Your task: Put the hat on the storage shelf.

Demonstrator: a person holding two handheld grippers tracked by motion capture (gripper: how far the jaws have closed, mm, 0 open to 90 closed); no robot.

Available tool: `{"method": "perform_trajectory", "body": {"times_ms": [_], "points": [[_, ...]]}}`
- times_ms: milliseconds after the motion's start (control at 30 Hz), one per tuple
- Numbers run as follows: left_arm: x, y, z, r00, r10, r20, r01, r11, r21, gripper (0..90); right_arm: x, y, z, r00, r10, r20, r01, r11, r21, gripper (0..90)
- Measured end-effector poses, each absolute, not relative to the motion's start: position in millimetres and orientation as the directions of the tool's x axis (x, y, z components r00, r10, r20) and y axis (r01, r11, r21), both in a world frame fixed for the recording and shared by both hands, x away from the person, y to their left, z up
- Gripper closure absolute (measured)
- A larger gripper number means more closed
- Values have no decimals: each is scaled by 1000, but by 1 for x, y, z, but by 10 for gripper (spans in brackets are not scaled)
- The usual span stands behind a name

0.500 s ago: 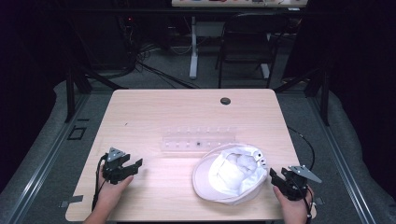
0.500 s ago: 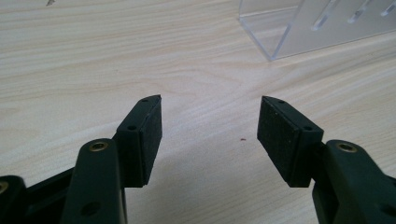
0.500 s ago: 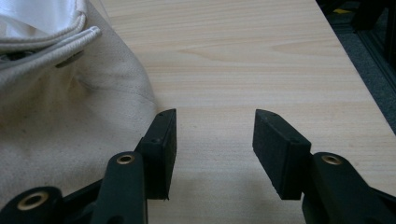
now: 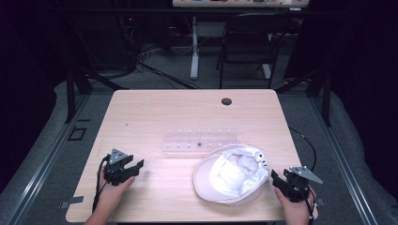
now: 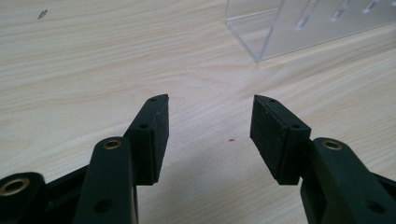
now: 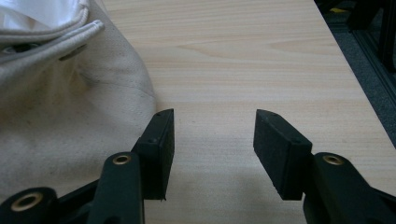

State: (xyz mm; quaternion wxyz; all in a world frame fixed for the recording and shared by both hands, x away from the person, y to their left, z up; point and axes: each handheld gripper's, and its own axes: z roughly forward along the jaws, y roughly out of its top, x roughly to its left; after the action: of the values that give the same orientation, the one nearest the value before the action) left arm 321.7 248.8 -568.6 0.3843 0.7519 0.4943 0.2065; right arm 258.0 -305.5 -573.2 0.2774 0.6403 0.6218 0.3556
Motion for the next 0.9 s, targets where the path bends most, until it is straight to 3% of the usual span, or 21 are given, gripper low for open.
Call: {"method": "perform_trajectory", "body": {"times_ms": [267, 467, 900], "points": [[321, 251, -566, 424, 901, -90, 609, -210, 765, 509, 253, -305, -566, -30, 994, 104, 585, -67, 808, 484], [319, 248, -565, 430, 899, -85, 596, -213, 774, 528, 256, -306, -557, -57, 989, 134, 642, -67, 763, 469], [318, 248, -564, 443, 891, -98, 603, -215, 768, 537, 264, -309, -534, -86, 994, 66, 687, 12, 726, 480]]}}
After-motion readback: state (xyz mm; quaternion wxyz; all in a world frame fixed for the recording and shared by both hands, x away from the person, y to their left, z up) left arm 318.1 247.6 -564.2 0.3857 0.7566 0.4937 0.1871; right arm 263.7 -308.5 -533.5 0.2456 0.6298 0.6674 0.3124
